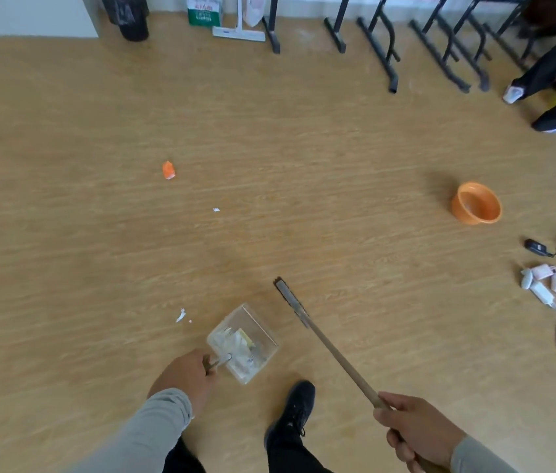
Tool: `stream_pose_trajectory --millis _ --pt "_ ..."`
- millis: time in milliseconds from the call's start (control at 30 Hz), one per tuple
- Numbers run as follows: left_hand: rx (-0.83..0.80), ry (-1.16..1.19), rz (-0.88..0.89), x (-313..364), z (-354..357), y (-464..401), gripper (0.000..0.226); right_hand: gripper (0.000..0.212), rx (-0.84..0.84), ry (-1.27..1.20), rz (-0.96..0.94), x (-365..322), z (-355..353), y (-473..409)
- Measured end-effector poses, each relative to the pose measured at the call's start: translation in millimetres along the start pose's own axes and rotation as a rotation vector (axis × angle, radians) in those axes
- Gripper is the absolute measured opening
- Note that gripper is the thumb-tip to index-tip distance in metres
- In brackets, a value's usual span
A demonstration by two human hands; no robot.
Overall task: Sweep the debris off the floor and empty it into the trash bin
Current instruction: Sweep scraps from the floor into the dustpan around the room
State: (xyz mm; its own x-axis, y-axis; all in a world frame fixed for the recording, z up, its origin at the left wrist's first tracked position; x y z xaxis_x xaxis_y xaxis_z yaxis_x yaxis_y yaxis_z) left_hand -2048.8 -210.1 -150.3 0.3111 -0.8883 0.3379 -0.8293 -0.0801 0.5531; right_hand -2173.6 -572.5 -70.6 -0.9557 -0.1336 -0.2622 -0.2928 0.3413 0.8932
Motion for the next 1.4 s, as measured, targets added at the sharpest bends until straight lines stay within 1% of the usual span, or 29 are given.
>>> stream_pose_trajectory --millis 133,233,333,500,667,833,967,1000,1133,1267,1400 --pt "-0.006 0.017 0.016 -58 -51 24 0.009 0.037 0.060 0.028 -0.014 -12 40 17" --pt "0.024 0.043 0.032 -105 -89 32 0.012 0.040 0.057 0.068 -0.036 -30 85 29" --pt "0.030 0.043 0.028 -149 -111 37 0.011 0.045 0.069 0.075 -0.046 -45 128 31" --pt "0.044 0.014 -0.027 -222 -129 46 0.013 0.044 0.062 0.122 -0.073 -63 189 36" --pt "0.055 0.024 -0.120 -270 -140 39 0.012 0.043 0.060 0.233 -0.125 -85 231 35" --pt "0.089 0.009 -0.177 -297 -146 17 0.018 0.041 0.033 0.316 -0.130 -105 267 28" --pt "0.097 -0.008 -0.191 -305 -141 -4 0.018 0.017 0.011 0.407 -0.159 -127 296 21" --pt "0.101 -0.011 -0.192 -306 -141 -10 0.018 0.015 0.015 0.431 -0.165 -133 301 18" --pt "0.105 -0.028 -0.191 -305 -144 -29 0.019 0.022 0.037 0.540 -0.204 -153 323 5" --pt "0.115 -0.026 -0.177 -303 -140 -36 0.018 0.021 0.067 0.589 -0.232 -159 345 -11" --pt "0.119 -0.037 -0.158 -307 -138 -39 0.017 0.004 0.108 0.686 -0.282 -144 364 -22"
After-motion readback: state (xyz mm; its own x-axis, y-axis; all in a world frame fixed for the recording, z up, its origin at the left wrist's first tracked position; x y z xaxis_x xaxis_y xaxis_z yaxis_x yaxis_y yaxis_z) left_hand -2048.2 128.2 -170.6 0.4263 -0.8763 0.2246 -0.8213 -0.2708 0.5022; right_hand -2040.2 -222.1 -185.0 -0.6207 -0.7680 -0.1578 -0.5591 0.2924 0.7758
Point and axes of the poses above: each hand's wrist, its own y-axis away from the middle knuckle, its own z-axis out of the palm, x = y × z, the point moved 8 cm from there along -y, towards the middle knuckle, and after that the axes turned 12 degrees about x, right-handed, at the moved point
